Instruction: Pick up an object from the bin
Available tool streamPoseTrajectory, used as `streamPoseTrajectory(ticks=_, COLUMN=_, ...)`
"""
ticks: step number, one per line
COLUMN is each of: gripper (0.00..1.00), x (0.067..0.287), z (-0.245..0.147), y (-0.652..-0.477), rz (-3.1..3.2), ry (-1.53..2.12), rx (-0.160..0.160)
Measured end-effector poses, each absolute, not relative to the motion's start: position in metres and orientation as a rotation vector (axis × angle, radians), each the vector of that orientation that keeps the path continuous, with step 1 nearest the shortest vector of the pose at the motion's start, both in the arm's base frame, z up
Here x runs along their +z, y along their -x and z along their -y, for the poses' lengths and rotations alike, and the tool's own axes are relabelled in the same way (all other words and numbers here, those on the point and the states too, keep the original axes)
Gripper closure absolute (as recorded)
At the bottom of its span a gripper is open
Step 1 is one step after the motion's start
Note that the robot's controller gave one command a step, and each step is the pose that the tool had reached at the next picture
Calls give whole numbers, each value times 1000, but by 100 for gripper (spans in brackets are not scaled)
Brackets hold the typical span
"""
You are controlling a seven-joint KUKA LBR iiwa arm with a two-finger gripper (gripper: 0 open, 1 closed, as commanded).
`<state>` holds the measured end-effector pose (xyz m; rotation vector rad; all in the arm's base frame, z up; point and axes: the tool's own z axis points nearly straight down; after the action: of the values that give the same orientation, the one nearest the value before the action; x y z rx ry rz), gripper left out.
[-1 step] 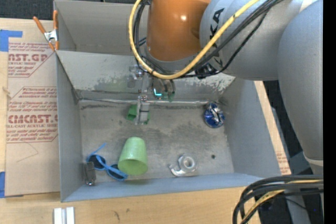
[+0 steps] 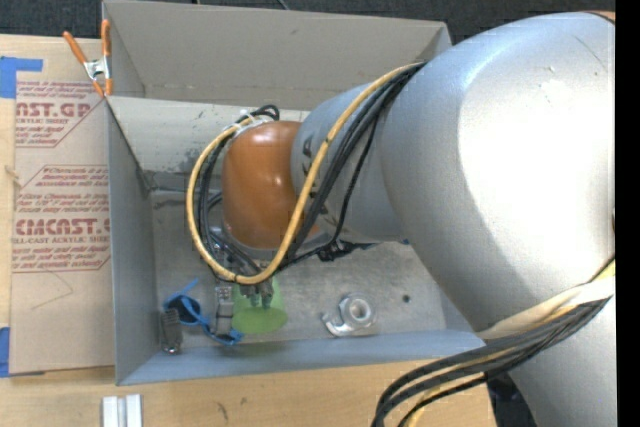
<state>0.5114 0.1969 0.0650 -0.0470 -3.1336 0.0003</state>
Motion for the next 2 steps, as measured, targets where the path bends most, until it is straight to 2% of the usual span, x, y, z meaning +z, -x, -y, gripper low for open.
streamPoseTrajectory(ticks=1, gripper=0, x=70, z=-243, y=-490, rz=3137, ry=-166, rx=-2)
streamPoseTrajectory(ticks=2, gripper=100, x=70, z=-241, y=-491, rz=3137, ry=-160, rx=-2)
